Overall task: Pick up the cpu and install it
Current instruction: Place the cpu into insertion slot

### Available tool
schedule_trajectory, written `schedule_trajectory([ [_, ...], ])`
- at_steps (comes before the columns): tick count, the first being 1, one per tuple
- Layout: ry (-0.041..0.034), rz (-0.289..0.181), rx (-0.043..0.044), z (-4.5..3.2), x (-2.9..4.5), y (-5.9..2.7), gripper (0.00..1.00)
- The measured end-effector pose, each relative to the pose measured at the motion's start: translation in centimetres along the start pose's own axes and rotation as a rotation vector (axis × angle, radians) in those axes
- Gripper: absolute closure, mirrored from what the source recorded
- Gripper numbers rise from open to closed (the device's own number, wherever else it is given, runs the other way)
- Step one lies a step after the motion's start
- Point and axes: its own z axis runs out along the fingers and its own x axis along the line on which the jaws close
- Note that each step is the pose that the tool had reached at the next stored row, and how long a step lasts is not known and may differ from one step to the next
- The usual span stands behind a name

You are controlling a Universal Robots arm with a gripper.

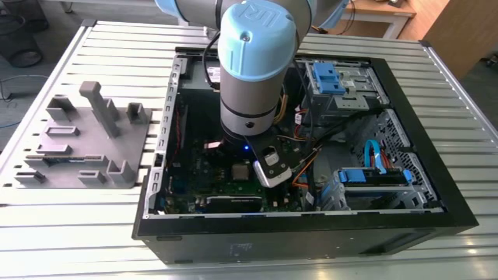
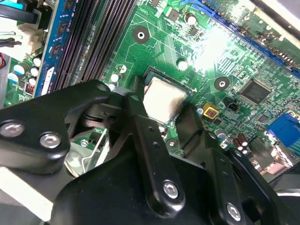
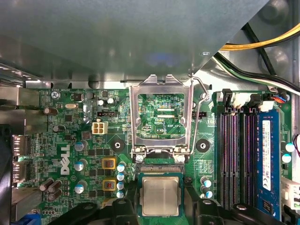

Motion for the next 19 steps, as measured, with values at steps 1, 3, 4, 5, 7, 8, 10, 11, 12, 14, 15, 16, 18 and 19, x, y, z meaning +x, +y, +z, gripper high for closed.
schedule_trajectory([
  [1, 0.0, 0.0, 0.0, 0.0, 0.0, 0.0, 0.52],
  [3, 0.0, 0.0, 0.0, 0.0, 0.0, 0.0, 0.46],
  [4, 0.0, 0.0, 0.0, 0.0, 0.0, 0.0, 0.46],
  [5, 0.0, 0.0, 0.0, 0.0, 0.0, 0.0, 0.46],
  [7, 0.0, 0.0, 0.0, -0.1, 0.0, 0.0, 0.46],
  [8, 0.0, 0.0, -0.0001, -0.21, 0.0, 0.01, 0.46],
  [10, -0.0001, 0.0, -0.0002, -0.29, 0.0, 0.02, 0.46],
  [11, -0.0001, 0.0, -0.0003, -0.29, 0.0, 0.02, 0.46],
  [12, -0.0001, 0.0, -0.0003, -0.3, 0.0, 0.01, 0.46],
  [14, 0.0, 0.0, -0.0001, -0.31, 0.0, 0.01, 0.46],
  [15, -0.0001, 0.0, 0.0, -0.32, 0.0, 0.01, 0.46],
  [16, 0.0, 0.0, -0.0001, -0.32, 0.0, 0.01, 0.46],
  [18, 0.0, 0.0, 0.0, -0.33, 0.0, 0.01, 0.47],
  [19, 0.0, 0.0, 0.0, -0.34, 0.0, 0.01, 0.47],
])
